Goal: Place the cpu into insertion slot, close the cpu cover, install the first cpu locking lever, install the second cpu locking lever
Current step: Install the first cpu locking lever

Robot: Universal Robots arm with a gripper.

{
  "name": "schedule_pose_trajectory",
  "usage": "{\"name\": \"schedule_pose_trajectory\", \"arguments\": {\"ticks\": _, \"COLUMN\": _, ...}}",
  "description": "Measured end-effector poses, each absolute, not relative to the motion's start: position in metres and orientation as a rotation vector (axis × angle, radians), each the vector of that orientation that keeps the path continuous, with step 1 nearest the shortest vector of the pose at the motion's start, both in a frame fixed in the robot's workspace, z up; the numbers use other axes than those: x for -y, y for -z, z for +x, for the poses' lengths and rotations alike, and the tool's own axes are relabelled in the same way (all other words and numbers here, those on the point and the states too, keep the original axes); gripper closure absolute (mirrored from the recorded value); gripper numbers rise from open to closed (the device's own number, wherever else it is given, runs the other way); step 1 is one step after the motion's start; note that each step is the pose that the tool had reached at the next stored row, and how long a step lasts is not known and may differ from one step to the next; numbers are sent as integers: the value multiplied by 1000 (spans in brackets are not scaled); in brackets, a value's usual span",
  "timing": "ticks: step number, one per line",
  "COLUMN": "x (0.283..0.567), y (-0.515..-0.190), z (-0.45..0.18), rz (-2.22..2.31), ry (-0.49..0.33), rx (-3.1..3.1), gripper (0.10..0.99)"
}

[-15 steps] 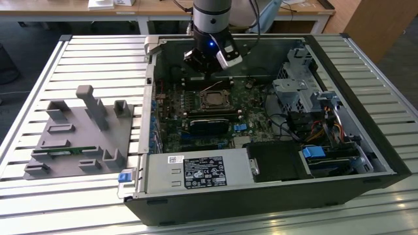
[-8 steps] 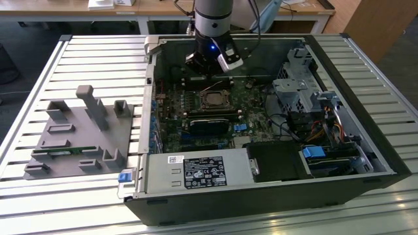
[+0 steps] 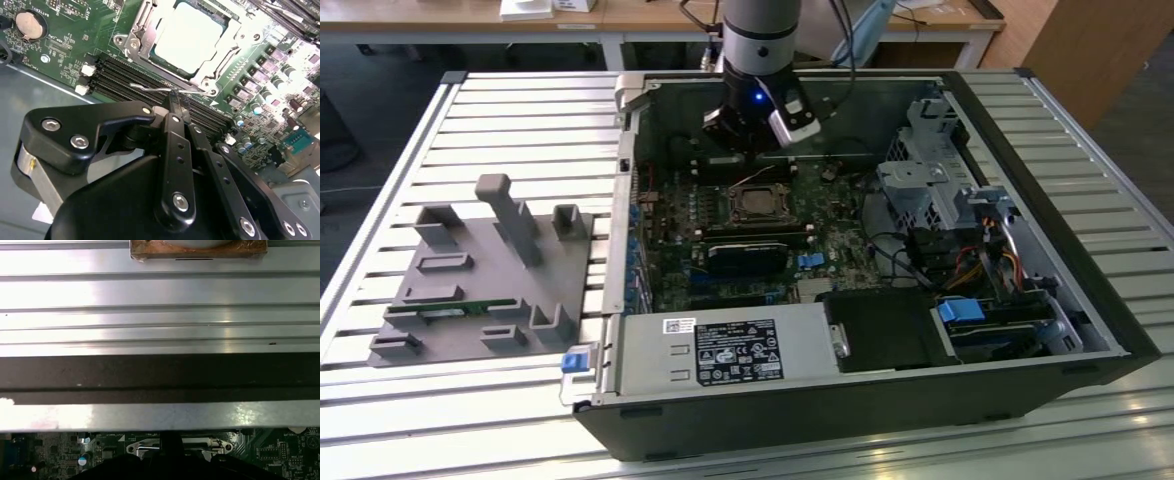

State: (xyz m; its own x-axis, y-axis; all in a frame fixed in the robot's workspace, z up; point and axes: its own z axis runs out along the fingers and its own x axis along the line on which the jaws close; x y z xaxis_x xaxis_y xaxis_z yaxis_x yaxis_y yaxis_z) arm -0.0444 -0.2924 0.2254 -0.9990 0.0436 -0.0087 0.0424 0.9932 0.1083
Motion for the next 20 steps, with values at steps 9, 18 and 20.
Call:
{"name": "schedule_pose_trajectory", "arguments": {"ticks": 9, "x": 292, "y": -223, "z": -37, "rz": 67, "ry": -170, "rx": -3125, "gripper": 980}}
{"name": "schedule_pose_trajectory", "arguments": {"ticks": 18, "x": 290, "y": -220, "z": -33, "rz": 67, "ry": -169, "rx": -3126, "gripper": 980}}
{"name": "schedule_pose_trajectory", "arguments": {"ticks": 20, "x": 289, "y": -219, "z": -32, "rz": 67, "ry": -169, "rx": -3126, "gripper": 980}}
